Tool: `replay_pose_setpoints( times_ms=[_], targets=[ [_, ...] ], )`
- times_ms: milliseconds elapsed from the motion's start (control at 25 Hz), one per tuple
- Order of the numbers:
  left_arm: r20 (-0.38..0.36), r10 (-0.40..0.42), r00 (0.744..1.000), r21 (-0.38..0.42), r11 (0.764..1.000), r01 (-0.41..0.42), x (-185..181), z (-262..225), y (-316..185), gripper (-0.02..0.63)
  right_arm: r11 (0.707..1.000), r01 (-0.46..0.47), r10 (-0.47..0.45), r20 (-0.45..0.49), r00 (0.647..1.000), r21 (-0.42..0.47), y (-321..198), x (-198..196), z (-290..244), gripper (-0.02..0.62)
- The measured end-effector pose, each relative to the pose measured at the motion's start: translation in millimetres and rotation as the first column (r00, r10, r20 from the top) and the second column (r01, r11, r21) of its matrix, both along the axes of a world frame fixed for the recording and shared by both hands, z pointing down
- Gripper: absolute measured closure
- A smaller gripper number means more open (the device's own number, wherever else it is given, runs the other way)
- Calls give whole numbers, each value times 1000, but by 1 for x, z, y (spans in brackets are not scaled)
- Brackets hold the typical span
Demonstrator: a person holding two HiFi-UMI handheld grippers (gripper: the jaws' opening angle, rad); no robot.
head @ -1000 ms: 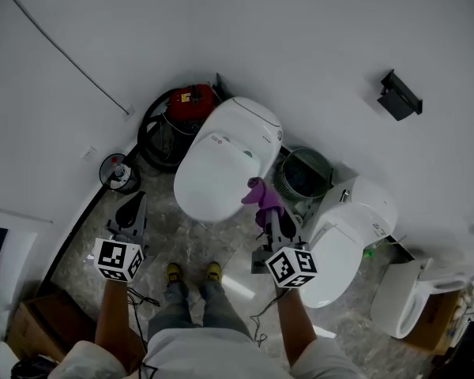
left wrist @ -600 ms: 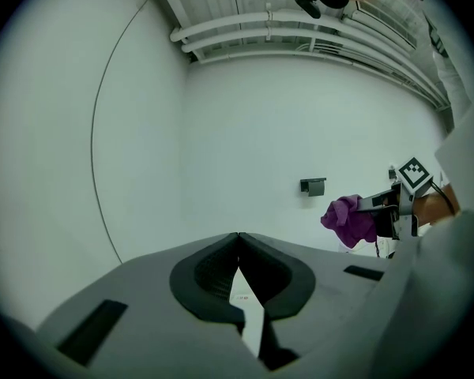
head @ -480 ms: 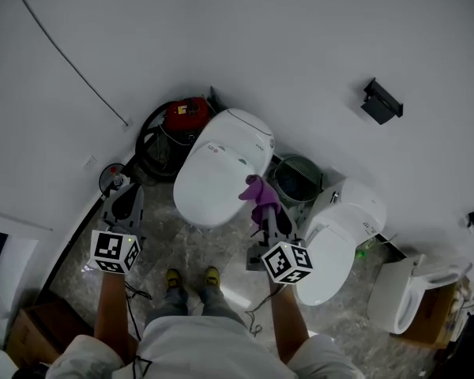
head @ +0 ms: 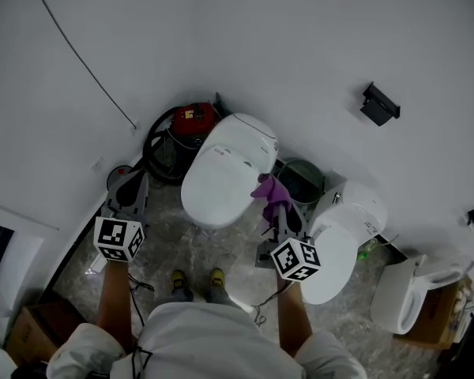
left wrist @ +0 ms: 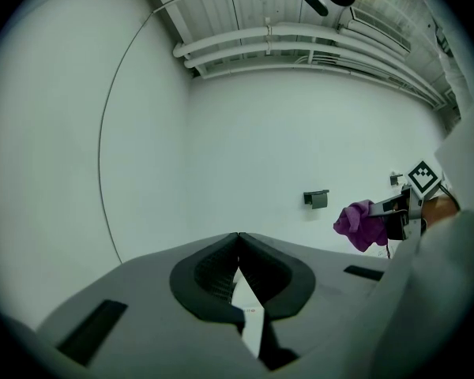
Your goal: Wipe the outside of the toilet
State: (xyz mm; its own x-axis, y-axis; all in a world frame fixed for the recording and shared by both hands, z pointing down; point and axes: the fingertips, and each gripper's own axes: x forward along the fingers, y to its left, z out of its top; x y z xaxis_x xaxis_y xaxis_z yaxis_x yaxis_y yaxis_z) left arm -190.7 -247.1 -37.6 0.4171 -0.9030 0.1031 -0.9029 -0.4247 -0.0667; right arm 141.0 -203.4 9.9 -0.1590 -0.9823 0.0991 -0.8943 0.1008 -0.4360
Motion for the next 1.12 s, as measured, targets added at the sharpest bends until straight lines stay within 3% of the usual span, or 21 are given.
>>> replay_pose_setpoints(
  times_ms=[600,1120],
  targets=[
    [-2,17,1000,79,997,-17,-15,-38,26,592,999,-22,24,-46,999,38,23,-10,-30,541],
    [-10,18,1000,83,996,-17,-35,-37,30,594,998,-30,35,-81,996,58,28,-27,-37,541]
  ],
)
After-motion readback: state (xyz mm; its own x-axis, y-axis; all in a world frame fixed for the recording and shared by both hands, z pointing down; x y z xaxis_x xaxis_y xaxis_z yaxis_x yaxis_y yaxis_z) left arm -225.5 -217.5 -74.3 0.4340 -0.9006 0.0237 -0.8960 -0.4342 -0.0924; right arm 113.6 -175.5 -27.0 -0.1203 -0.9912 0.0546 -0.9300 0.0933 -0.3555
